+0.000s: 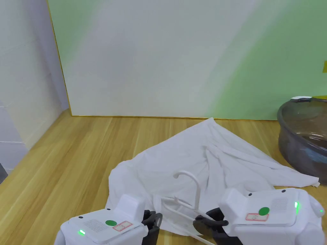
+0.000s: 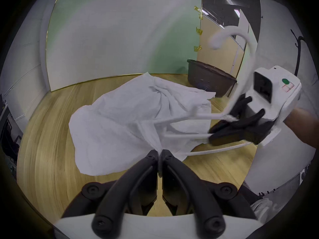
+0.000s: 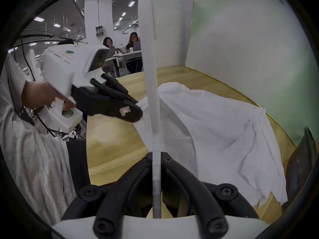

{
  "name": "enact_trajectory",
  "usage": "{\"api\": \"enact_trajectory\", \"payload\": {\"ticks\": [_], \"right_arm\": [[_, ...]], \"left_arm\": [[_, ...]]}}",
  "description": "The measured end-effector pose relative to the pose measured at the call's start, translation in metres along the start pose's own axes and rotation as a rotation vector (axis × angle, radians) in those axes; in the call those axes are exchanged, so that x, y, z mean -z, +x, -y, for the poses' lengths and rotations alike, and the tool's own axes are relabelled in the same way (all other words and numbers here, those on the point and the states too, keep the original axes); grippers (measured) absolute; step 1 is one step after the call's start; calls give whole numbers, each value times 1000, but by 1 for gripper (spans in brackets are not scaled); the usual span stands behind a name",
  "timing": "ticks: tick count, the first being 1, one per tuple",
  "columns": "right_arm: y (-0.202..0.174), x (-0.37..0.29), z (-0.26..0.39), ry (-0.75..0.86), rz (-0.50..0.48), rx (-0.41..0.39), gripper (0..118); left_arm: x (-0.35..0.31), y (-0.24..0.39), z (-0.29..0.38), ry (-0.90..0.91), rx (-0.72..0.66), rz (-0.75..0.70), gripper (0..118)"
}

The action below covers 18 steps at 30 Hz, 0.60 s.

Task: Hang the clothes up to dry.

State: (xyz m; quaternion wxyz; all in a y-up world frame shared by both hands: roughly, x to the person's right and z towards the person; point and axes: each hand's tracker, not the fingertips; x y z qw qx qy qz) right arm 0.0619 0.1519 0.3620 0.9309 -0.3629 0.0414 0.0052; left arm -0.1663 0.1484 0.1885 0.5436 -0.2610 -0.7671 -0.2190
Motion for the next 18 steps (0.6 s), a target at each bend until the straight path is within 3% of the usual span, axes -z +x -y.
{"api": "enact_trajectory", "payload": {"ticks": [12,18], "right_arm": [[5,55,-19,68,-49,39,6],[7,44,-15,94,-39,47,6]], "left_arm": [[-6,-3,-3,22,-12,-11,5],[-18,-15,-12,68,-137,27,5]]}}
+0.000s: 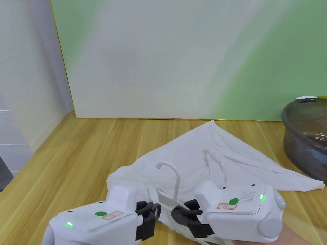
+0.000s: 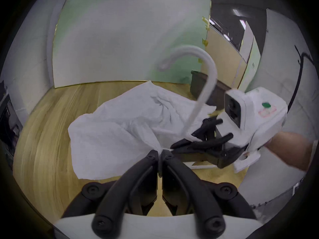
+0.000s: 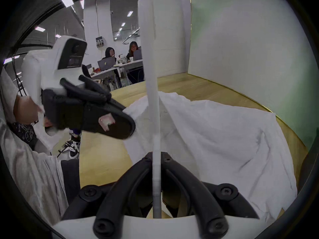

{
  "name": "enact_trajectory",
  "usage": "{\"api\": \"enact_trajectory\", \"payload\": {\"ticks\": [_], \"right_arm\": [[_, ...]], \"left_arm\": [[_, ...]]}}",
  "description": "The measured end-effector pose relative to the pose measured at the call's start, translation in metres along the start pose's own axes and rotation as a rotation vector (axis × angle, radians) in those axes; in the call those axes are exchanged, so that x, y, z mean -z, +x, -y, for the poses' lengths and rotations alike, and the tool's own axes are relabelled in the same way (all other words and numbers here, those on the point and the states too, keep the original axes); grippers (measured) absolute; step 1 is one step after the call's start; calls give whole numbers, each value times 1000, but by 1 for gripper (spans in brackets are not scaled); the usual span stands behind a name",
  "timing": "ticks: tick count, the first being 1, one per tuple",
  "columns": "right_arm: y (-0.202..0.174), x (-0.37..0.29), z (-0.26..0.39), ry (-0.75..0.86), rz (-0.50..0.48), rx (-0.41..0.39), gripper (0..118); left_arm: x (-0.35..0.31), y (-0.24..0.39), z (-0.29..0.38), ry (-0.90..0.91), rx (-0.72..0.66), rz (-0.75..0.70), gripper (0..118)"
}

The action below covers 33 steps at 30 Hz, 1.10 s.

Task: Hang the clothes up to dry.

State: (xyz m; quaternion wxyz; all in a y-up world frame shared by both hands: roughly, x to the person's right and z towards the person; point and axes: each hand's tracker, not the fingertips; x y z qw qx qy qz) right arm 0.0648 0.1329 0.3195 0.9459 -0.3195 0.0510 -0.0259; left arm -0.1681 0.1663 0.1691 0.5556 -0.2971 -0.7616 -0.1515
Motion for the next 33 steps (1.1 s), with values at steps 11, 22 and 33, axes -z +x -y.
{"api": "enact_trajectory", "payload": {"ticks": [11,22,33], "right_arm": [[-5,-20,-7,58,58,-58,6],[3,-51,-21,254,-6,75,6],[6,-87,-13,244,-11,20,6]], "left_arm": [[-22,11,-44,128,-6,75,5],[-17,41,-8,32,372,-30,5],[-75,11,-49,215,493,89,114]]}}
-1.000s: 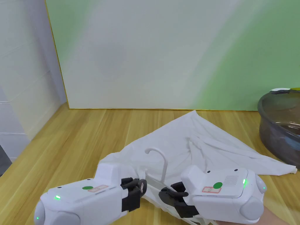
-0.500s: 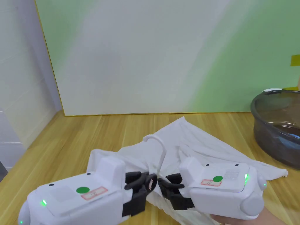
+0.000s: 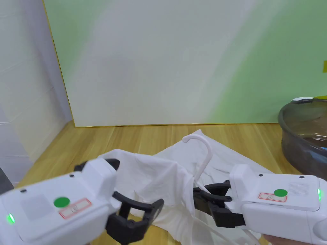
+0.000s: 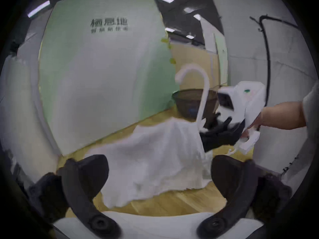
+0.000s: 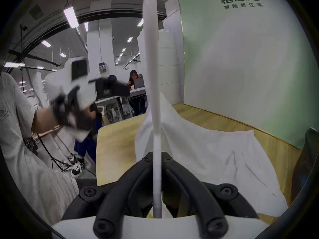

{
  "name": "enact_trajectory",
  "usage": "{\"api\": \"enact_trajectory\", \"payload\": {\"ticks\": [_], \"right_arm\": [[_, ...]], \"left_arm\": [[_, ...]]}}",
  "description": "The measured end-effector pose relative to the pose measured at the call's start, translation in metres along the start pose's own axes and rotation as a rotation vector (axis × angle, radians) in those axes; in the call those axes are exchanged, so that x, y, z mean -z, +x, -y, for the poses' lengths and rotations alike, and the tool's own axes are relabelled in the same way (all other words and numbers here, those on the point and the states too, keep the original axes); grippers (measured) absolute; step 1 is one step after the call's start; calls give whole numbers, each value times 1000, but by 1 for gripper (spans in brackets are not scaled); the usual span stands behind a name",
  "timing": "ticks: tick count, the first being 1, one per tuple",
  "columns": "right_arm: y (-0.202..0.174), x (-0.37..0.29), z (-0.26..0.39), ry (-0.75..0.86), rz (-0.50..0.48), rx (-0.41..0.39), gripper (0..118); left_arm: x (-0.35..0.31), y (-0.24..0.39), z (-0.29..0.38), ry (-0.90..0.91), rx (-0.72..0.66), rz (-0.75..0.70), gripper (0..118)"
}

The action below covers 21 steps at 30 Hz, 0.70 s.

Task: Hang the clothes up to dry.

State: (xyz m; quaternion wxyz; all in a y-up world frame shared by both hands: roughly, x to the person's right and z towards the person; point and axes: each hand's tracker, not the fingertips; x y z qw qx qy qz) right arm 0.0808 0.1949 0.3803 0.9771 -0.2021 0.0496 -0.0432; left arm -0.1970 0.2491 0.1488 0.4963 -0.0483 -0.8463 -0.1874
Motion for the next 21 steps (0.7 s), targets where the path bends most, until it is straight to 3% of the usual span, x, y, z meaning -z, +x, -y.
{"api": "enact_trajectory", "payload": {"ticks": [2,7,9,11,15,17,20,21], "right_arm": [[2,-10,-5,-7,-23,-27,6],[-1,-34,-19,-51,-92,-114,6],[-2,-41,-25,-71,-108,-128,6],[-6,-46,-31,-98,-135,-159,6],[-14,-53,-36,-118,-167,-183,6],[-16,-54,-38,-127,-171,-187,6],[-18,-53,-36,-158,-177,-197,6],[-18,-52,-34,-170,-193,-187,6]], "left_arm": [[-12,-24,-12,17,93,131,113],[8,-75,-45,-276,367,431,113],[29,-81,-61,-444,432,466,113],[48,-82,-65,-475,572,508,113],[75,-86,-69,-550,542,648,110],[82,-88,-69,-606,515,727,98],[85,-86,-63,-626,475,811,69],[86,-83,-59,-633,478,816,53]]}}
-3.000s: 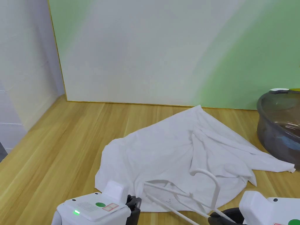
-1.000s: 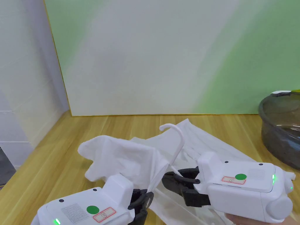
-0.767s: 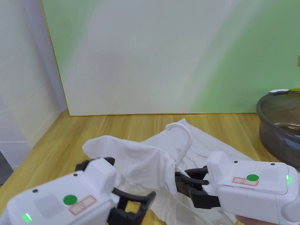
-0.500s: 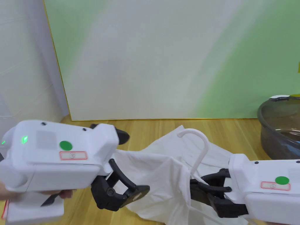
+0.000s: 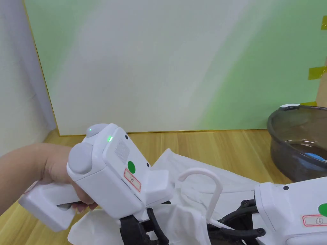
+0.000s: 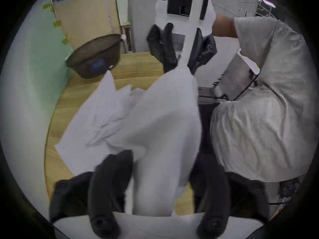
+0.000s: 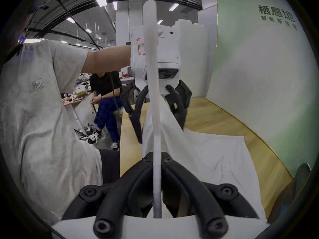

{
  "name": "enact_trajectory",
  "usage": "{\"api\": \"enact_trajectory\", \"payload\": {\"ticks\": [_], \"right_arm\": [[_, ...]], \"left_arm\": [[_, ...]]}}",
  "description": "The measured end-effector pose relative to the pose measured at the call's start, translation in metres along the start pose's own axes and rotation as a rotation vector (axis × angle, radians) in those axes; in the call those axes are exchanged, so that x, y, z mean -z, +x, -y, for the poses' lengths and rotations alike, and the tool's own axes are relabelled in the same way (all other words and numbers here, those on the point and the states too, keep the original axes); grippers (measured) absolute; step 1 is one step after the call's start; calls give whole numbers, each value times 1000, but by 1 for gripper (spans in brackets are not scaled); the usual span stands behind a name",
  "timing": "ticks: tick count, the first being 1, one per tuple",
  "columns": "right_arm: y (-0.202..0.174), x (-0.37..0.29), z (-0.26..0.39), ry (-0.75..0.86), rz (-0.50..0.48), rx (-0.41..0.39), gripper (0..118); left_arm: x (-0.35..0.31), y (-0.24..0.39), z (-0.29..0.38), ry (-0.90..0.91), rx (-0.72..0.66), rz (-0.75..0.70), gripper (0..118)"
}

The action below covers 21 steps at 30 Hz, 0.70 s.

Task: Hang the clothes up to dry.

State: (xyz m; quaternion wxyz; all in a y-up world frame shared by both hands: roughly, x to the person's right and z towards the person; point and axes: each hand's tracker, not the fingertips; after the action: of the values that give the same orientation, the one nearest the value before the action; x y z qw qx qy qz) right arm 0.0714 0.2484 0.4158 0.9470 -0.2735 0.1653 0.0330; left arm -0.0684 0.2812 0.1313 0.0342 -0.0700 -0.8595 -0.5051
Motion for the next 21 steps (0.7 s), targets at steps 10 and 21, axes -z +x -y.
{"api": "enact_trajectory", "payload": {"ticks": [10,21], "right_arm": [[0,21,1,-64,-60,-10,6],[-15,-52,10,207,394,49,117]], "left_arm": [[24,11,15,-11,-47,32,8],[-10,8,25,43,-225,-146,7]]}}
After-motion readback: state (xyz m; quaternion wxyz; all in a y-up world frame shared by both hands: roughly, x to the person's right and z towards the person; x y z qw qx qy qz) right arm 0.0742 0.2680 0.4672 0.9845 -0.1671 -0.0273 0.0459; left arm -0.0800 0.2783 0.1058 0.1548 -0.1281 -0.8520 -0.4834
